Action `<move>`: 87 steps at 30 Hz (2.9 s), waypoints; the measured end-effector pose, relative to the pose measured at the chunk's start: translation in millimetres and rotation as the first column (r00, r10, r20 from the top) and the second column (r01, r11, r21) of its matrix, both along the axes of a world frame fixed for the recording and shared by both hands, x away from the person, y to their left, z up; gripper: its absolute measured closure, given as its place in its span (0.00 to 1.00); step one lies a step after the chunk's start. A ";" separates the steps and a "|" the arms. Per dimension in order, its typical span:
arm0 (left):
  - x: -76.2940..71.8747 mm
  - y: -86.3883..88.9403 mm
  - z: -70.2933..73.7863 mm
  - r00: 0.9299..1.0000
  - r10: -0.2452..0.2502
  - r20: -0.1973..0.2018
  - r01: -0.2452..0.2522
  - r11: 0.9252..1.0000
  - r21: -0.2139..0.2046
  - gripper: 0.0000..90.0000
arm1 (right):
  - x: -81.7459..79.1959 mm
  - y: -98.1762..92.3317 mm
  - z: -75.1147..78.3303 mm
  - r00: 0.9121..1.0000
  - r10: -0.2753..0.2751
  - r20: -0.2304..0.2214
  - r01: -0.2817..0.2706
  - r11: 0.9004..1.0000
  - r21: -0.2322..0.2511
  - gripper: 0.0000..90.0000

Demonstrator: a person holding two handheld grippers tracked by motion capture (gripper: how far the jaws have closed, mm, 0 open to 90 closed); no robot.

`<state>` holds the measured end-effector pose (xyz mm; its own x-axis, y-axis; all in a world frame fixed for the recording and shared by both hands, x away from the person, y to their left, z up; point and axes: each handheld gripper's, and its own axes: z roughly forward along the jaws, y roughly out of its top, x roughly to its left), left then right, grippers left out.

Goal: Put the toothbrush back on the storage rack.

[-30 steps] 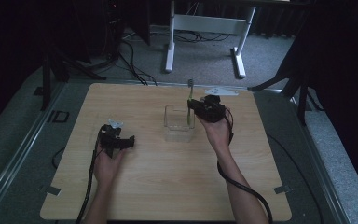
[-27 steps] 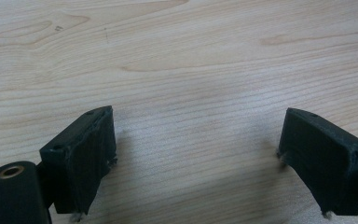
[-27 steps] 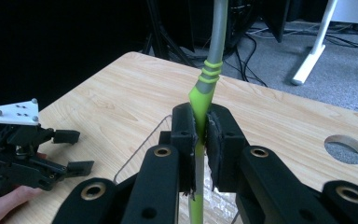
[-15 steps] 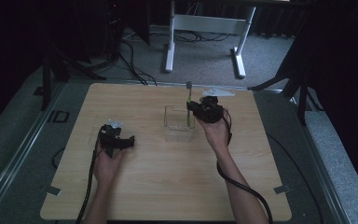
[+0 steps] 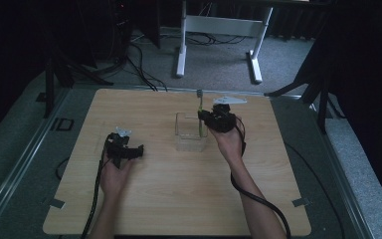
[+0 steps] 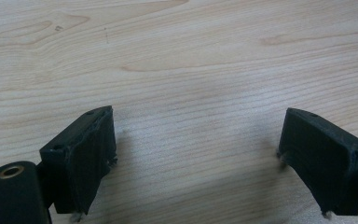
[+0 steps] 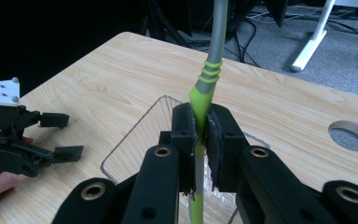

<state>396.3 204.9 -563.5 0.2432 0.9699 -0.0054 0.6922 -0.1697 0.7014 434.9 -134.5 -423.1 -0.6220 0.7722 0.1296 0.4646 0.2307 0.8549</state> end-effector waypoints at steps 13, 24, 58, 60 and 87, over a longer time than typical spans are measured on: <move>0.0 0.0 0.0 1.000 0.000 0.000 0.000 1.000 0.000 0.13 | 0.4 2.8 -5.0 1.000 0.008 -0.009 -0.009 1.000 -0.022 0.91; 0.0 0.0 0.0 1.000 0.000 0.000 0.000 1.000 0.000 0.13 | 0.9 8.2 -12.0 1.000 0.016 -0.024 -0.017 0.998 -0.055 0.91; 0.0 0.0 -0.1 1.000 0.000 0.001 0.000 1.000 0.000 0.13 | 1.1 15.7 -33.8 0.995 0.053 -0.084 -0.064 0.990 -0.129 0.90; 0.0 0.0 -0.1 1.000 0.000 0.001 0.000 1.000 0.000 0.13 | 0.9 16.1 -34.1 0.995 0.054 -0.089 -0.065 0.989 -0.131 0.90; -0.1 0.0 0.0 1.000 0.001 0.001 -0.001 1.000 0.000 0.13 | -19.2 -13.3 -16.7 0.998 0.057 -0.039 -0.059 0.997 -0.040 0.57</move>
<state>396.2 204.9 -563.6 0.2422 0.9702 -0.0054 0.6916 -0.1687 0.7023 415.7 -147.8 -439.7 -0.6610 0.7403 0.1229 0.4815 0.2928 0.8261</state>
